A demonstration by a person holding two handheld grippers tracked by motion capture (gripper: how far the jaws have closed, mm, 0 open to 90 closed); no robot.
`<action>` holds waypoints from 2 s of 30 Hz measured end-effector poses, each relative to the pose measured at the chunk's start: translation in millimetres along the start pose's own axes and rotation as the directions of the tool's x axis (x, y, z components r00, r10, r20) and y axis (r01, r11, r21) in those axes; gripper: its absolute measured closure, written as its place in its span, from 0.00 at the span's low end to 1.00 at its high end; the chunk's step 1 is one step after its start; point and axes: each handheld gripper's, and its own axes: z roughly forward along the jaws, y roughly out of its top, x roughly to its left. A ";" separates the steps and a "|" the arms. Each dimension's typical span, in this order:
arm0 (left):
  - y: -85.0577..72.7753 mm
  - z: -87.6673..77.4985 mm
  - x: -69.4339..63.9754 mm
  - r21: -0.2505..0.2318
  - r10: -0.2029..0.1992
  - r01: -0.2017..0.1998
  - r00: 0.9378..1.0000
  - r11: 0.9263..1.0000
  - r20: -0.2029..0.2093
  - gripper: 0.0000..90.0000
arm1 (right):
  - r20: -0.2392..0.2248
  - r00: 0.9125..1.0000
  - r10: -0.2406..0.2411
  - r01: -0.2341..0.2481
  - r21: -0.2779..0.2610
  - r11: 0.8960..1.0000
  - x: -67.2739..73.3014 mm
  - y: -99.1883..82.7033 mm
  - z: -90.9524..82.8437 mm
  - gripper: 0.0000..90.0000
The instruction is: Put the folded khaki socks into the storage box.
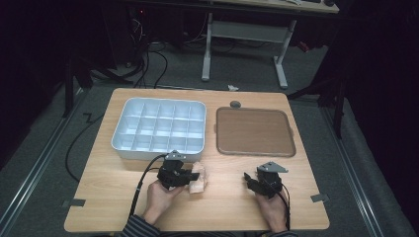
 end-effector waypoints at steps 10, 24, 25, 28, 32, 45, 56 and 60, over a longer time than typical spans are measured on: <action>1.0 -12.5 4.1 -0.011 -0.005 0.005 1.000 1.000 -0.011 0.84 | 0.000 1.000 0.000 0.000 0.000 1.000 0.0 0.0 0.0 0.48; 3.8 -32.9 7.8 -0.037 0.000 -0.001 0.999 0.999 -0.034 0.84 | 0.000 1.000 -0.001 0.001 -0.001 1.000 -0.1 0.0 0.1 0.48; 3.9 -34.3 8.2 -0.041 -0.002 0.000 0.999 0.999 -0.035 0.84 | 0.001 1.000 0.001 -0.001 0.000 1.000 0.1 0.0 0.1 0.48; 3.8 -38.9 10.1 -0.048 -0.006 0.005 0.999 0.999 -0.033 0.84 | 0.001 1.000 0.002 -0.002 0.000 1.000 0.2 0.1 0.2 0.48; 2.9 -42.5 12.5 -0.051 -0.012 0.010 0.999 0.999 -0.037 0.84 | 0.002 1.000 0.002 -0.002 -0.001 1.000 0.4 0.1 0.3 0.48; 2.8 -56.3 20.5 -0.077 -0.039 0.036 0.998 0.996 -0.042 0.84 | 0.002 1.000 0.001 -0.001 -0.001 1.000 0.2 0.1 0.3 0.48; 8.9 -67.9 25.7 -0.104 -0.040 0.035 0.998 0.994 -0.048 0.84 | 0.002 1.000 0.001 -0.001 0.000 1.000 0.3 0.2 0.3 0.47; 9.4 -72.2 29.1 -0.115 -0.052 0.046 0.997 0.992 -0.050 0.84 | 0.002 1.000 0.001 -0.001 0.000 1.000 0.3 0.2 0.3 0.47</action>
